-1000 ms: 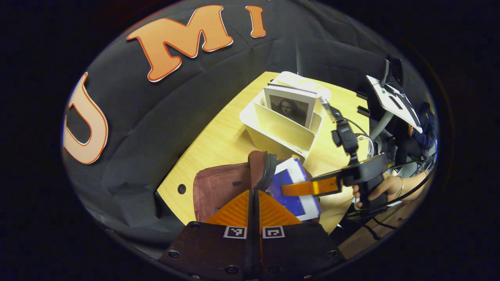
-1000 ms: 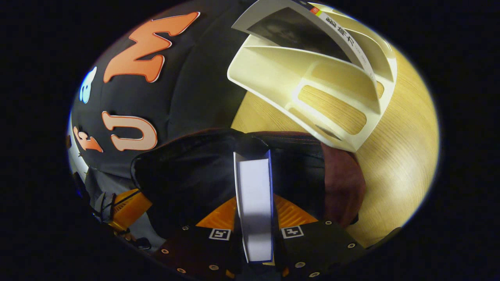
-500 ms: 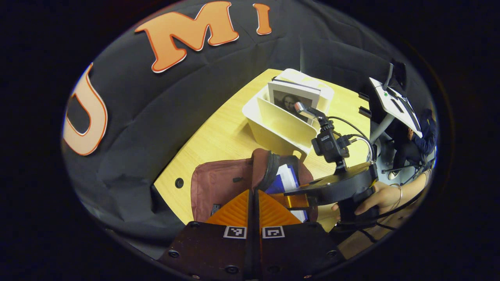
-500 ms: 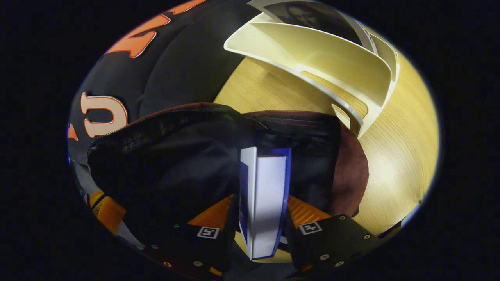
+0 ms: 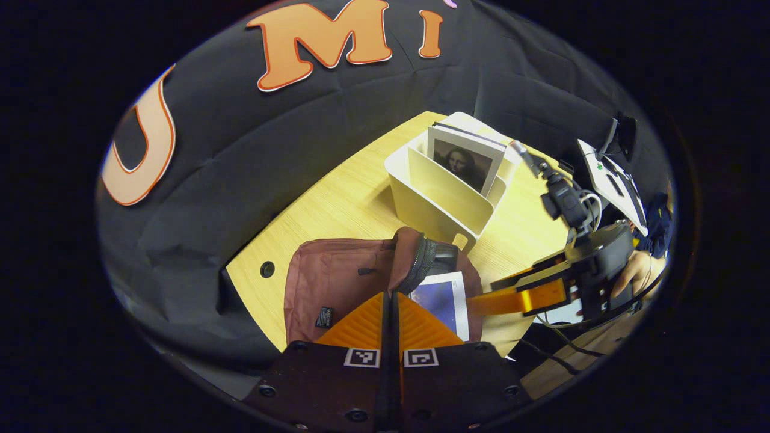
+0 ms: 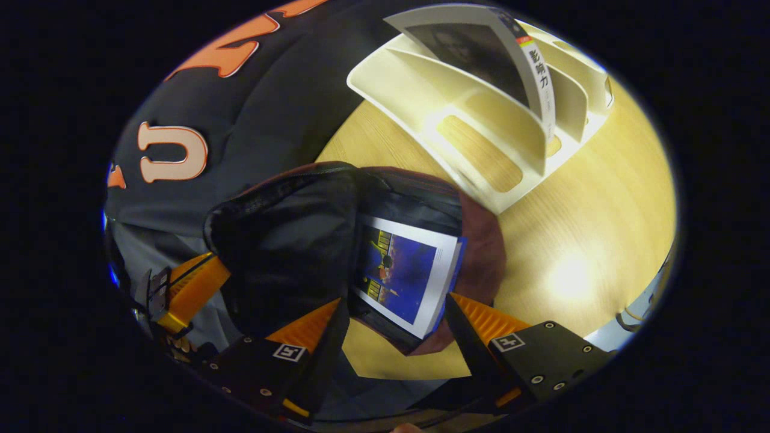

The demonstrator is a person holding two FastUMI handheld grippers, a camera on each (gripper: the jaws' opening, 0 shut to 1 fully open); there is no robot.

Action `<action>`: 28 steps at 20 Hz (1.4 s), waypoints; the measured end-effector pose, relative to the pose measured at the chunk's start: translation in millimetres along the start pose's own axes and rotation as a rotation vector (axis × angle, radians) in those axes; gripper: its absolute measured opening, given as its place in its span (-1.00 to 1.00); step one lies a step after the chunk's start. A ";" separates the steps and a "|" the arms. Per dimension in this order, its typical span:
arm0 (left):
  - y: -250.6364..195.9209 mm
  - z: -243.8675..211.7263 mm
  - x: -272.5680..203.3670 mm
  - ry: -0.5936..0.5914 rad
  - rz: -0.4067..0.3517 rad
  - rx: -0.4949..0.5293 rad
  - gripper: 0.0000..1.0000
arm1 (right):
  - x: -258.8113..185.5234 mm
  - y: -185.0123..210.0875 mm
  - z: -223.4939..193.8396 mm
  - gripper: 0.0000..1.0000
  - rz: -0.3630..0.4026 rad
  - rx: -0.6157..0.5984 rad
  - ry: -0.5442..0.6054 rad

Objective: Open the schoolbag, grab two books from the bookshelf and put them into the schoolbag.

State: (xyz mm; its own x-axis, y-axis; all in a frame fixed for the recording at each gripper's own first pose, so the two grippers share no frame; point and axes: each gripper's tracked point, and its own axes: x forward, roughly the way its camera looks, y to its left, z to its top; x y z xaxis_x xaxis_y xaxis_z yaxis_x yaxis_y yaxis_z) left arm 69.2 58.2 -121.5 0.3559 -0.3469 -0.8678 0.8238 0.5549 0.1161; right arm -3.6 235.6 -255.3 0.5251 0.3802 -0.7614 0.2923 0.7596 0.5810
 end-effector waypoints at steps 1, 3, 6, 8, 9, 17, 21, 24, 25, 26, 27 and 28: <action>0.1 -1.7 -0.5 -0.001 0.000 0.001 -0.99 | -16.0 -11.3 2.1 0.92 -0.022 -0.029 -0.016; -0.8 -3.8 -0.5 -0.002 -0.005 0.003 -0.99 | -43.4 -35.3 9.3 0.92 -0.078 -0.098 -0.054; -3.2 -3.8 -1.0 -0.003 -0.013 0.009 -0.99 | -90.0 -72.1 28.6 0.92 -0.210 -0.236 -0.097; -6.0 -5.0 -0.7 -0.001 -0.019 0.018 -0.99 | -119.7 -84.8 48.4 0.92 -0.282 -0.314 -0.123; -6.8 -6.4 1.2 0.002 -0.022 0.024 -0.99 | -134.2 -84.6 59.8 0.94 -0.300 -0.338 -0.131; -5.1 -9.8 1.4 0.029 -0.016 0.052 -0.99 | -174.1 -50.4 163.2 0.97 -0.388 -0.519 -0.145; -1.3 -11.9 2.0 0.039 -0.010 0.048 -0.99 | -163.6 -38.1 219.8 0.97 -0.451 -0.580 -0.120; 0.5 -11.7 3.4 0.048 -0.007 0.040 -0.99 | -145.4 -34.8 257.4 0.97 -0.506 -0.633 -0.103; 2.0 -12.2 3.7 0.052 -0.005 0.036 -0.99 | -135.6 -30.7 266.3 0.97 -0.509 -0.633 -0.093; 3.2 -13.9 4.7 0.056 -0.004 0.032 -0.99 | -123.8 -27.4 271.1 0.98 -0.500 -0.616 -0.070; 4.3 -13.5 5.1 0.059 -0.002 0.026 -0.99 | -111.4 -25.1 273.7 0.97 -0.492 -0.600 -0.041; 6.0 -14.9 6.4 0.064 -0.001 0.018 -0.99 | -100.8 -25.5 279.7 0.97 -0.497 -0.592 -0.032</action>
State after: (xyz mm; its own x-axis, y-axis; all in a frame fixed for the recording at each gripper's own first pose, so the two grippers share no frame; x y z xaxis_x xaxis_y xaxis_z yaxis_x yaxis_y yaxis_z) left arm 69.9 70.5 -133.5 0.3267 -0.2982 -0.8969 0.8321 0.5408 0.1232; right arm 159.6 30.3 -112.9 0.4694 -0.0873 -0.8787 0.0278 0.9961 -0.0841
